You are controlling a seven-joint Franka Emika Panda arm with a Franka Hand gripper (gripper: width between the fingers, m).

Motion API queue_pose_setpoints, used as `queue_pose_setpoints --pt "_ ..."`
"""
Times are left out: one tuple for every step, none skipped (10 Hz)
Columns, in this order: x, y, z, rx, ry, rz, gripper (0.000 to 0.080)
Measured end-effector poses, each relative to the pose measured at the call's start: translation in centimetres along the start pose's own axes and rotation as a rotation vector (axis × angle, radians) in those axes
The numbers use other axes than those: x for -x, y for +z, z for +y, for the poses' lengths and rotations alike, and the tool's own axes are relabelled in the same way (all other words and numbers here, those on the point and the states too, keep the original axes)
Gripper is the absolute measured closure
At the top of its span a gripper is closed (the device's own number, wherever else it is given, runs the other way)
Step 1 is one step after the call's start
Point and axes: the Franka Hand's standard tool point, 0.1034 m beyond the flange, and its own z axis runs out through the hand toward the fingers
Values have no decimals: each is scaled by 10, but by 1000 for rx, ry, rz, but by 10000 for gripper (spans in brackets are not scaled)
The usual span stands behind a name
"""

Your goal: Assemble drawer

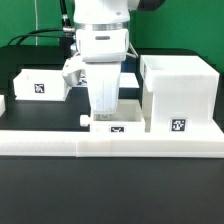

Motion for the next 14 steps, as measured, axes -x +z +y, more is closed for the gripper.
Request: queue_pose_setpoints --pt "0 0 0 0 0 0 755" --pt "-2 -1 1 6 0 0 755" --pt "-2 -2 1 10 5 0 755" --pt "-1 0 0 7 7 0 755" --pt "-1 0 0 6 7 0 755" --pt "-3 0 0 6 4 -4 755" --pt "-3 0 0 5 8 -7 755" --pt "-2 0 0 5 9 -8 755" --pt "-2 0 0 5 10 -8 755" --pt "-2 0 0 5 10 -8 755" --pt "-2 0 0 5 11 -8 755" --pt "-3 -3 1 4 14 -8 755" --pt "-4 -7 2 -1 20 -10 755" --pt "-7 -9 2 -7 23 -9 755"
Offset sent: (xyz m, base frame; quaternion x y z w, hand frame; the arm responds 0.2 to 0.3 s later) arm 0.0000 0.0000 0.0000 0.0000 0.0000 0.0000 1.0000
